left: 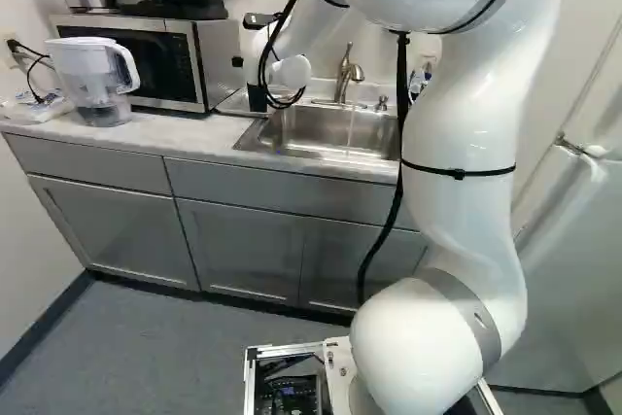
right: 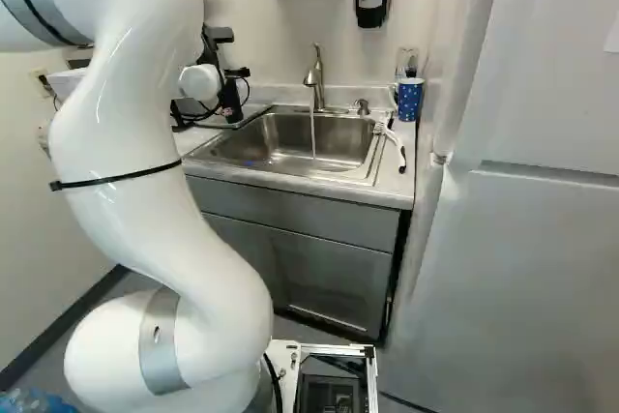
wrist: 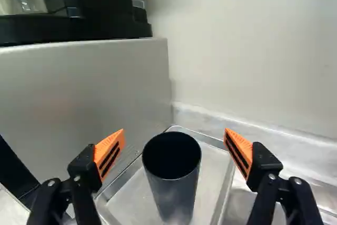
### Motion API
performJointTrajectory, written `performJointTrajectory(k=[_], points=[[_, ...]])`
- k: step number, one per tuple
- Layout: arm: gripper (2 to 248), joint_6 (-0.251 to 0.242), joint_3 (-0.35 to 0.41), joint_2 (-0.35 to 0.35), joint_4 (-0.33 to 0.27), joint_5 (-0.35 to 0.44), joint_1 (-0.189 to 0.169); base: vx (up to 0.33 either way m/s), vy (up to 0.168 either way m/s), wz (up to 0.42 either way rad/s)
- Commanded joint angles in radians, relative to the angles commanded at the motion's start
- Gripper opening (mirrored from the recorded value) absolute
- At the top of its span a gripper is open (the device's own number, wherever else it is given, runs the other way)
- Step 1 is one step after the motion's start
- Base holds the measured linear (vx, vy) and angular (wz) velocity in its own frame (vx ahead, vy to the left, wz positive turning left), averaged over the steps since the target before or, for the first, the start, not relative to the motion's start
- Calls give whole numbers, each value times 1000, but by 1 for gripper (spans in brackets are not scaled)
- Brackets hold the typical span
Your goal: Rinse the cup and place it in the tray
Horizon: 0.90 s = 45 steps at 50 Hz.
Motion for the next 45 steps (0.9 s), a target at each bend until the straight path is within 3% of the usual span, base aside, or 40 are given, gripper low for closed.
performJointTrajectory(k=[22,45], points=[[247,0,-7,34,0,-59,-18,0,0,0],[247,0,-2,81,0,-85,-61,0,0,0]])
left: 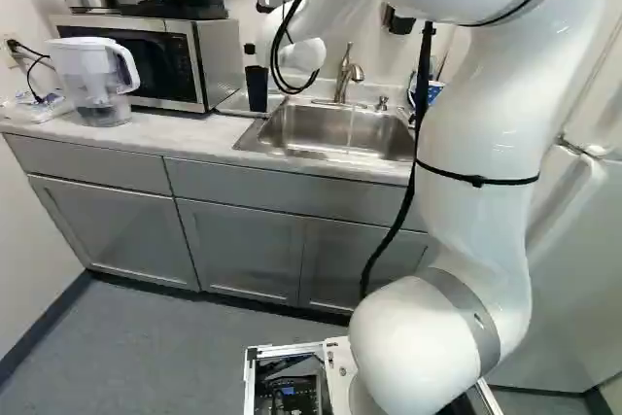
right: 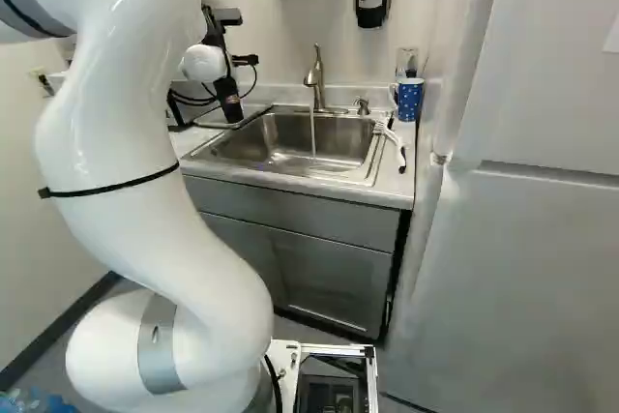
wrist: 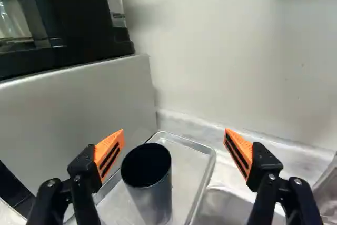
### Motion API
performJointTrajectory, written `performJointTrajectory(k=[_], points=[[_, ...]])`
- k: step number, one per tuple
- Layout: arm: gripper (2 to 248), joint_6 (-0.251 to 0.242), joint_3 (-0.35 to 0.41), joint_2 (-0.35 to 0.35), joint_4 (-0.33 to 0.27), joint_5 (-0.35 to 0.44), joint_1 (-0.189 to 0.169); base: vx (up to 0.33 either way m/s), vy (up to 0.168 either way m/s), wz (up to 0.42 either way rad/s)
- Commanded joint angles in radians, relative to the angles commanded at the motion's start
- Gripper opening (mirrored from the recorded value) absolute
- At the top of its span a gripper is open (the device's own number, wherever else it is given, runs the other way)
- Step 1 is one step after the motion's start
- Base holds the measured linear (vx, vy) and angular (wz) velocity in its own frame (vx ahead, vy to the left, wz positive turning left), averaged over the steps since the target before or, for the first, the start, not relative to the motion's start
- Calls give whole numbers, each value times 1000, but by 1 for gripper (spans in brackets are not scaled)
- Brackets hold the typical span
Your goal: Rinse the cup and place it in the tray
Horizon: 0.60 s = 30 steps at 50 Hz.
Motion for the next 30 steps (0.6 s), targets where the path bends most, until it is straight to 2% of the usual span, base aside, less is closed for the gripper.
performJointTrajectory(k=[30], points=[[247,0,0,56,-10,-21,-70,0,0,0]])
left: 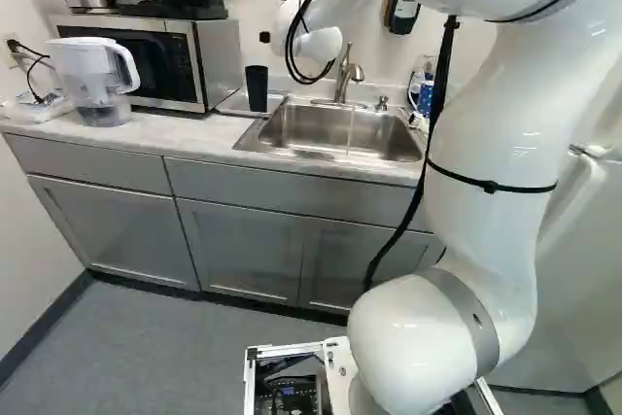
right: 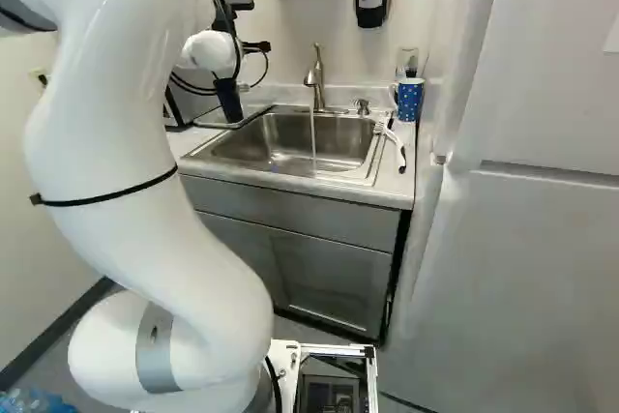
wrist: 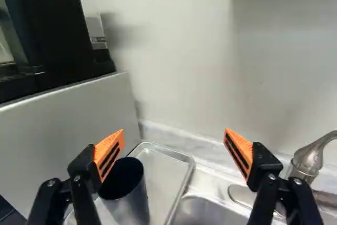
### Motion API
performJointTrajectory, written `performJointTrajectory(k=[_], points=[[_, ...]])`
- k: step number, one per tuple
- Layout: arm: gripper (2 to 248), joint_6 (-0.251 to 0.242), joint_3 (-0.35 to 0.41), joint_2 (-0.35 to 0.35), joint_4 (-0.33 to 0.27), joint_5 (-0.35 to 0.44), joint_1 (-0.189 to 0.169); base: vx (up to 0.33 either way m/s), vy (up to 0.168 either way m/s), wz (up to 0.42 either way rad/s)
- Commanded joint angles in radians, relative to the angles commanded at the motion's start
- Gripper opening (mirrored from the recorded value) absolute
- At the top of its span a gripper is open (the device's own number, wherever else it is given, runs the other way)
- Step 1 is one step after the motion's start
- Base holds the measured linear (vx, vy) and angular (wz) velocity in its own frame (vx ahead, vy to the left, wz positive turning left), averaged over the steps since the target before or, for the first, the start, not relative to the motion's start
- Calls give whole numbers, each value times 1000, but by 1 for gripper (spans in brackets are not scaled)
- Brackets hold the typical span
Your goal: Rinse the cup and place it in the tray
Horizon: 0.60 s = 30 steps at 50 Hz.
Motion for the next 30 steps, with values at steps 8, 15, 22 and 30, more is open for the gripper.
performJointTrajectory(k=[8,15,22,30], points=[[247,0,-3,13,-9,-14,-20,0,0,0],[247,0,-6,23,-16,-26,-38,0,0,0],[247,0,-10,33,-24,-39,-56,0,0,0],[247,0,-15,43,-33,-53,-76,0,0,0]])
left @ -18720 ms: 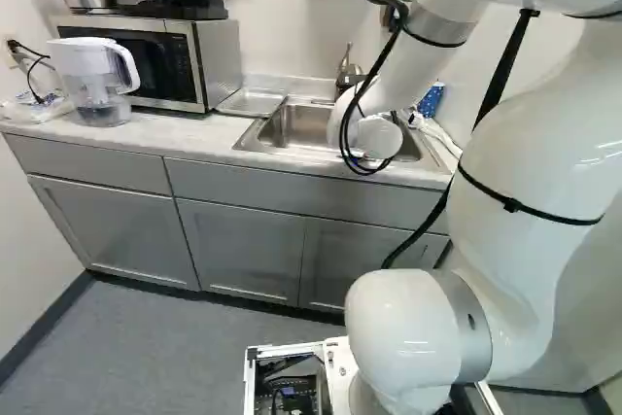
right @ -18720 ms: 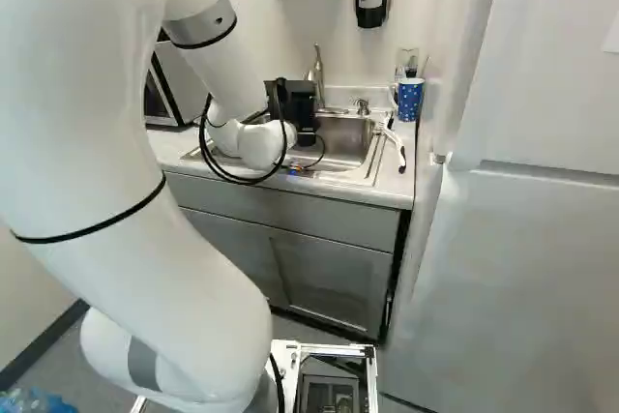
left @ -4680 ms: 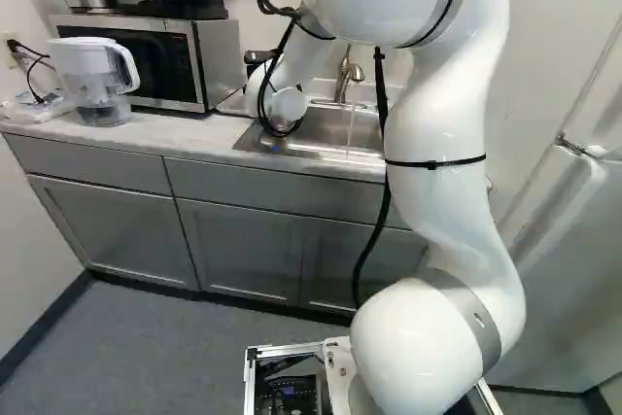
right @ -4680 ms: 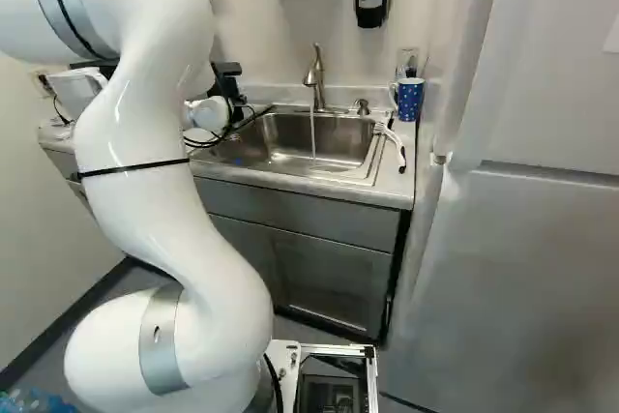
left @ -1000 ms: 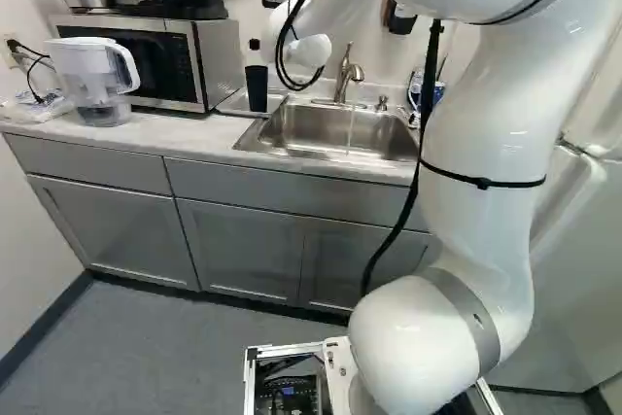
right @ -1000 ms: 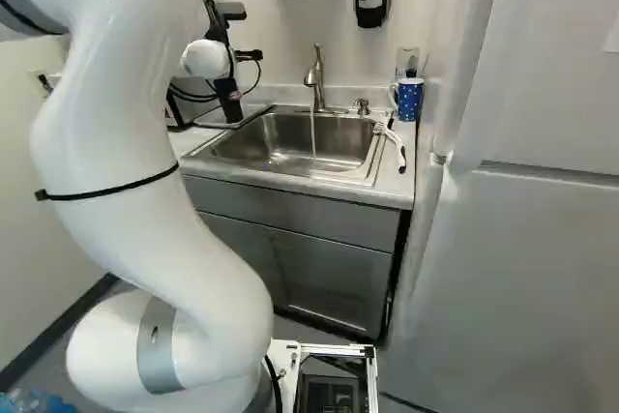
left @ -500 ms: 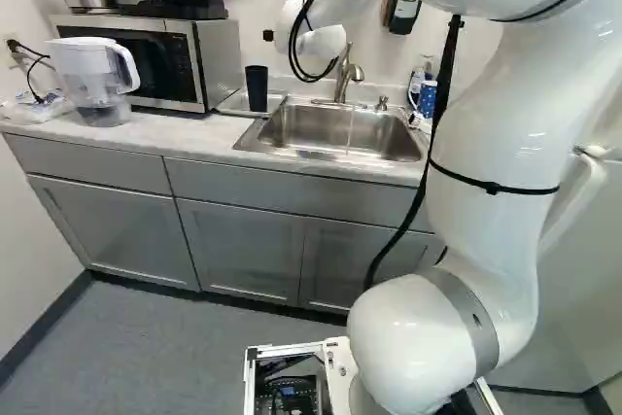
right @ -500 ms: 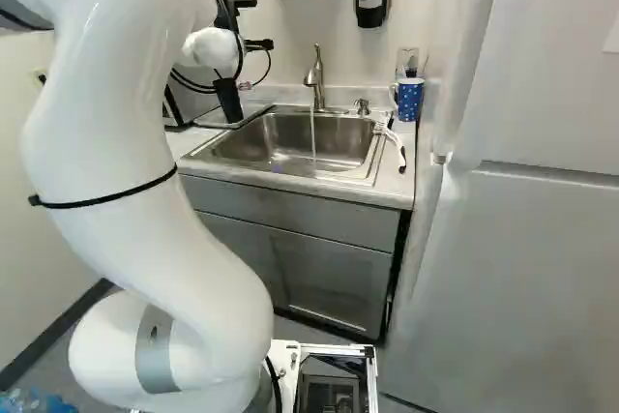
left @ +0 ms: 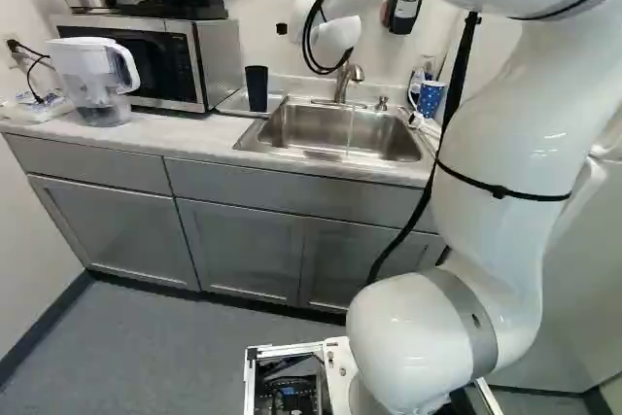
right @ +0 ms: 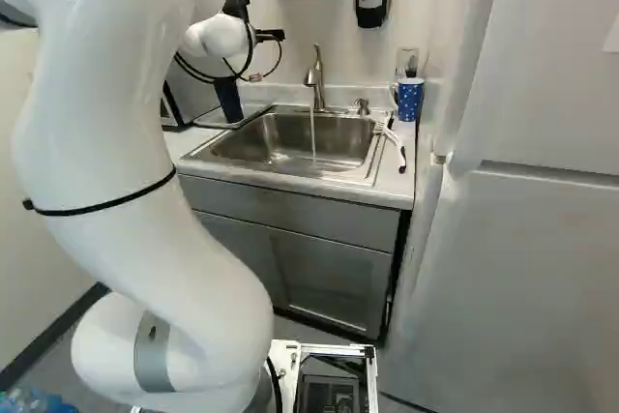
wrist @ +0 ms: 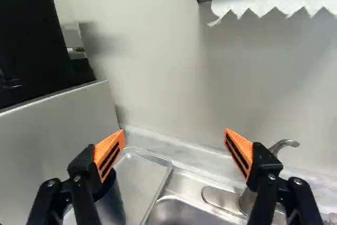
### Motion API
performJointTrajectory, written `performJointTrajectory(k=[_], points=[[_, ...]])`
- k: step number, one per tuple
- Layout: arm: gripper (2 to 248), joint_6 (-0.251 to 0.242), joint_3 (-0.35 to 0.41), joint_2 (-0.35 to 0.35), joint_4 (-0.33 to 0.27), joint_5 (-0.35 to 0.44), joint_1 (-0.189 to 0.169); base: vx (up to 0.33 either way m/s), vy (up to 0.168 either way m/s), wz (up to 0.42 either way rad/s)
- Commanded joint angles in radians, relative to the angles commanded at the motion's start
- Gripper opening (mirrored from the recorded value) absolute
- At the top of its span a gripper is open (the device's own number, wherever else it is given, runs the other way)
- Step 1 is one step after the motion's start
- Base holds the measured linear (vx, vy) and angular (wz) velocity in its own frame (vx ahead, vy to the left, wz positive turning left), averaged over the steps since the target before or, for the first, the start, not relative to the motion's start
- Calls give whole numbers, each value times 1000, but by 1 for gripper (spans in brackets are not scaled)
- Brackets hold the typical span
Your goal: Rinse the cup and place it in the tray
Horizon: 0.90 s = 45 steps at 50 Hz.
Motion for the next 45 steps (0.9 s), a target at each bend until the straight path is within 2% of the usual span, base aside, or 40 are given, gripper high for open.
performJointTrajectory(k=[23,45], points=[[247,0,-37,10,-22,-38,-61,0,0,0],[247,0,-74,-25,-22,-38,-119,0,0,0]])
